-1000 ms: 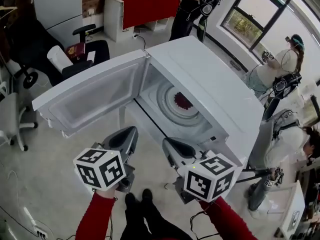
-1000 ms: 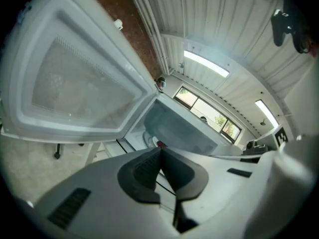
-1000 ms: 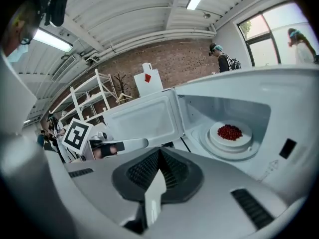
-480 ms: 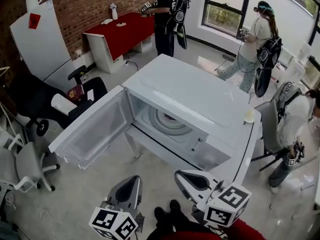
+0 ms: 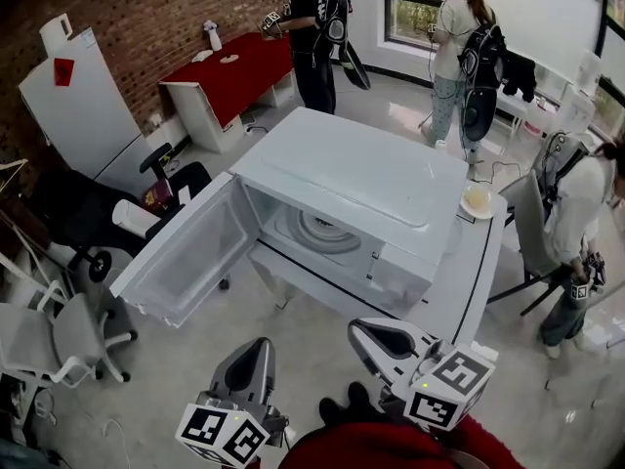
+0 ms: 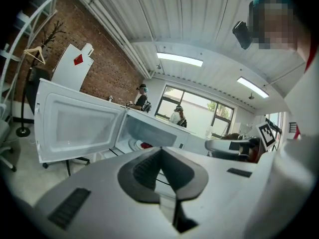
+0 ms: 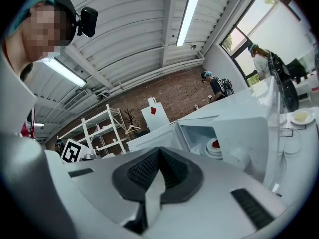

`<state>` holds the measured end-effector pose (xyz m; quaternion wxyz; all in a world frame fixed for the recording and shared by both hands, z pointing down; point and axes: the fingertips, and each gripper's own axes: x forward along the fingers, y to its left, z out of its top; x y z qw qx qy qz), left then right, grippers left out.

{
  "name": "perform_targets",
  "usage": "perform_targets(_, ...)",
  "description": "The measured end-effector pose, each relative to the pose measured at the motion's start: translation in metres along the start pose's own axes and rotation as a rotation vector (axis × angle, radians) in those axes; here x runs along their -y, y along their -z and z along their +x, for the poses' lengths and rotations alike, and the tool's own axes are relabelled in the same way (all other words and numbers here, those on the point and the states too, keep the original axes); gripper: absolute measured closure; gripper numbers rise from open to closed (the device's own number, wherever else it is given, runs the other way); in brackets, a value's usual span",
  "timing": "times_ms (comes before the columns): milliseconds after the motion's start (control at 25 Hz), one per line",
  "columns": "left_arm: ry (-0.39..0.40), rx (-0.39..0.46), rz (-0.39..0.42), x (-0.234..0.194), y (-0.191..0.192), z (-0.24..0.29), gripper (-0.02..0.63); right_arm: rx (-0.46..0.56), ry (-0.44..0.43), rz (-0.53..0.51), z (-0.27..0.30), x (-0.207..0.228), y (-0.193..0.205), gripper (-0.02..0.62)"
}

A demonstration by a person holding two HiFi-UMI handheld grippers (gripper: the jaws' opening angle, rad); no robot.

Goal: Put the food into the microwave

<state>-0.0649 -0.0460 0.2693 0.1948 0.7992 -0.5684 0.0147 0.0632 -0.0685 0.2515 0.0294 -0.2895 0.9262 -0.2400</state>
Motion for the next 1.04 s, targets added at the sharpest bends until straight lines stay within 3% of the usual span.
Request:
perform_targets(360, -0.038, 0.116, 0.088, 0.012, -0.017, -0.022, 0.598, 0.039, 0.02, -0.142, -0.014, 0.002, -0.004, 0.583)
perform_targets(560, -0.069, 0.136, 0.088, 0.02, -0.014, -0.034, 0.598, 0.035, 0.011, -0.185, -0.022, 0.001, -0.007, 0.583)
perform_targets(1040, -0.133, 0.179, 0.137, 0.034, -0.018, -0.038, 0.598, 0.023, -0.003, -0.21, -0.025, 0.003, 0.001, 0.583)
